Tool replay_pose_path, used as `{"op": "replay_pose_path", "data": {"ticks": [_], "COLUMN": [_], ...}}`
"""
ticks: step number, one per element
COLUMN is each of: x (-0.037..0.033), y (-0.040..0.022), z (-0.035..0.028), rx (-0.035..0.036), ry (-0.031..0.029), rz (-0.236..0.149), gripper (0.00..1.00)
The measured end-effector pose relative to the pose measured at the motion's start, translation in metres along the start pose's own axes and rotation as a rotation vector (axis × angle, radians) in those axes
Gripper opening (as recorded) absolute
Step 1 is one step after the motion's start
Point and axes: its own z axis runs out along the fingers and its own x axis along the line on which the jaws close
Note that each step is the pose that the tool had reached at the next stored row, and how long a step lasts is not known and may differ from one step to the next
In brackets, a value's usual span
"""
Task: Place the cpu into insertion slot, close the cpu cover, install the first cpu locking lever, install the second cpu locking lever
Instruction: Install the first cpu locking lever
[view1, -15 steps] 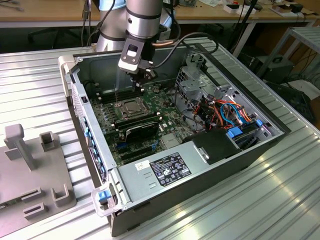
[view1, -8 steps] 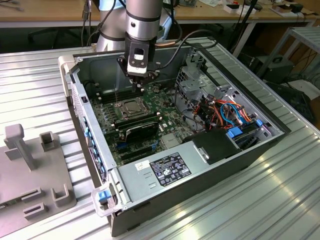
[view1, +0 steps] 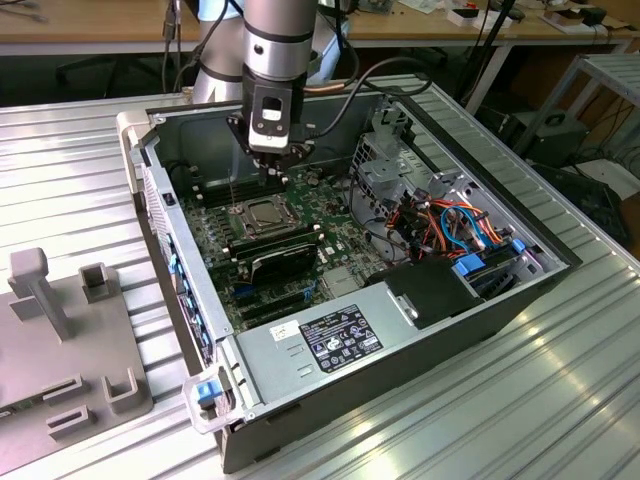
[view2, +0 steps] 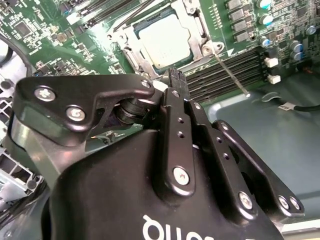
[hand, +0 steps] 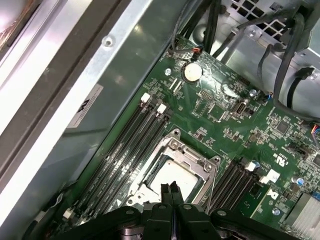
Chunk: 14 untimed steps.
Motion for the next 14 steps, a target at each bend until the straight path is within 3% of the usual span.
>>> {"op": "replay_pose_path", "data": {"ticks": [3,8,11,13,14], "x": [0.0031,0.0035,0.0036,0.0036,0.0036], "y": [-0.0048,-0.0054,-0.0055,-0.0054,-0.0055], "z": [-0.0006,-0.0006,-0.0006,-0.0005,-0.0006], "rx": [-0.0015,-0.0017,-0.0034,-0.0062,-0.0069], "ry": [-0.0007,-0.0005,0.0012,0.0038,0.0048], "rz": [-0.002,-0.004,-0.058,-0.14,-0.156], "gripper": [0.11,0.11,0.11,0.11,0.11]}}
